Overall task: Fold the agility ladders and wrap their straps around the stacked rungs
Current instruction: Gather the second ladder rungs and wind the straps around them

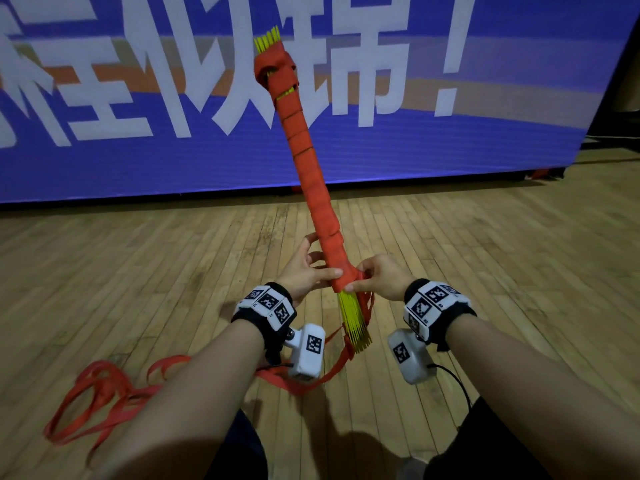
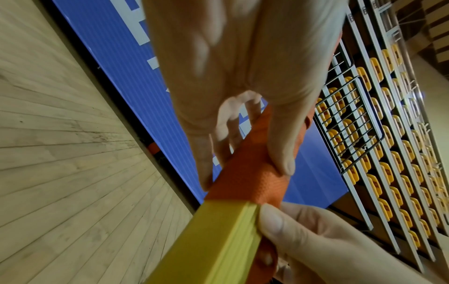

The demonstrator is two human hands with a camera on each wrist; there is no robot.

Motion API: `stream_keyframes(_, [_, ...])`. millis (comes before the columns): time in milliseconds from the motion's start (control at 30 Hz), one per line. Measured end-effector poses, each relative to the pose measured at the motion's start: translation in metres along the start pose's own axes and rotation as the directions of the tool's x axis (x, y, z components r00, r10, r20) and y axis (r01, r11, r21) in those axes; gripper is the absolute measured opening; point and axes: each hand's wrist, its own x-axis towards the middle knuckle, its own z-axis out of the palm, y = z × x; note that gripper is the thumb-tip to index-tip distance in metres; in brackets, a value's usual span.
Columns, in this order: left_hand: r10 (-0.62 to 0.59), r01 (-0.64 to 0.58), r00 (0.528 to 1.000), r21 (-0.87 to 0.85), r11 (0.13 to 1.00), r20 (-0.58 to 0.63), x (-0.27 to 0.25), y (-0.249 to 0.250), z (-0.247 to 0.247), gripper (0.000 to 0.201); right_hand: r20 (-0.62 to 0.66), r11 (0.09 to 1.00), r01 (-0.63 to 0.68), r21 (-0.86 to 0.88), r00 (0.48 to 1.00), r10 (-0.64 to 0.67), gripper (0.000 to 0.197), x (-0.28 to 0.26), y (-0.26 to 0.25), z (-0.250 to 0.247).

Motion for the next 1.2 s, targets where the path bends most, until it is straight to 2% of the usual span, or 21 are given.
stream_keyframes(100, [0.019, -0.019, 0.999, -0.001, 1.000, -0.048, 0.000, 0.001, 0.001, 0.073, -0.015, 1.000, -0.012, 0.000, 1.000, 0.012, 0.024, 0.002, 0.000, -0.002])
stream_keyframes(200, [0.023, -0.022, 0.996, 0.013, 1.000, -0.083, 0.000, 0.000, 0.004, 0.073, -0.031, 0.996, -0.036, -0.076, 0.999, 0.034, 0.023, 0.004, 0.002, -0.001])
stream_keyframes(333, [0.013, -0.009, 0.995, 0.036, 0.999, -0.094, -0.001, -0.003, 0.003, 0.078, 0.088, 1.000, -0.027, -0.008, 0.996, 0.028, 0.020, 0.001, 0.000, -0.002])
stream_keyframes(400, [0.004, -0.001, 0.996, 0.042, 0.999, -0.089, 0.000, -0.004, 0.002, 0.079, 0.098, 1.000, -0.018, 0.015, 0.995, 0.016, 0.024, 0.002, 0.001, -0.003])
stream_keyframes(600, [-0.003, 0.006, 0.999, 0.048, 0.999, -0.049, -0.001, -0.004, 0.006, 0.079, -0.042, 0.991, -0.069, -0.119, 0.997, 0.065, 0.023, 0.010, 0.012, -0.003])
stream_keyframes(767, [-0.027, 0.027, 1.000, 0.048, 0.998, -0.004, -0.001, -0.004, 0.005, 0.079, -0.126, 0.961, -0.165, -0.223, 0.982, 0.139, 0.023, 0.012, 0.014, -0.003])
stream_keyframes(1000, [-0.010, 0.016, 0.996, 0.067, 0.998, -0.088, 0.002, -0.007, 0.004, 0.081, -0.073, 0.993, 0.001, -0.120, 0.997, -0.010, 0.015, 0.008, 0.005, 0.002])
stream_keyframes(1200, [0.009, -0.004, 0.988, 0.032, 0.999, -0.153, 0.007, -0.008, 0.004, 0.081, -0.026, 0.997, 0.066, 0.029, 0.998, -0.065, 0.012, 0.001, -0.003, -0.003])
